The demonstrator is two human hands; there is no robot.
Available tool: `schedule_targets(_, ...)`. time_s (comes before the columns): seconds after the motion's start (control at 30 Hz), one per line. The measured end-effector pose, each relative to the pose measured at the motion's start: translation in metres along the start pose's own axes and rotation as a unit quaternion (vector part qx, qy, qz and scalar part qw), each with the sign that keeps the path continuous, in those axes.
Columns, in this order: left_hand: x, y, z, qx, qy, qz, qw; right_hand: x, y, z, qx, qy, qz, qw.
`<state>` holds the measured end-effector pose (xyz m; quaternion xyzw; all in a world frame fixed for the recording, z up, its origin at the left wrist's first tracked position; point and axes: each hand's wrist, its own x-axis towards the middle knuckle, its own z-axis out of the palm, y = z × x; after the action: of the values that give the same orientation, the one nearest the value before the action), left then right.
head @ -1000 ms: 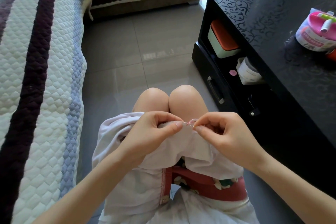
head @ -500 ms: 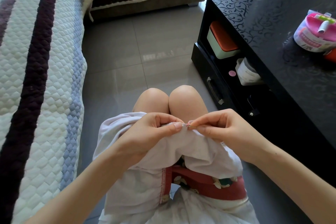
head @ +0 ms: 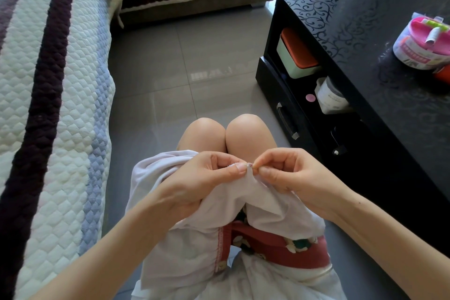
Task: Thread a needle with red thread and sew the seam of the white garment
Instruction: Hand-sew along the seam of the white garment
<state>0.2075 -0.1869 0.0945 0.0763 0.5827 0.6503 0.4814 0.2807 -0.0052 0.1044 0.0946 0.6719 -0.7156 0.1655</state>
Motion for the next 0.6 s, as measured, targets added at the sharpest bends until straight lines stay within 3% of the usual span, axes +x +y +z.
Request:
schedule_targets(0.13,0.001,0.000,0.000,0.009,0.000,0.007,1.000,0.004,0.007,0.001,-0.001,-0.010,-0.004,1.000)
schedule_targets(0.33,0.004,0.002,-0.003,-0.002,0.026,0.010,1.000,0.001,0.007,-0.012,-0.099,0.028,-0.005,0.995)
schedule_targets(0.6,0.008,0.005,0.001,0.090,0.046,0.045,0.994,0.009,0.003,0.005,-0.065,0.097,-0.069,0.991)
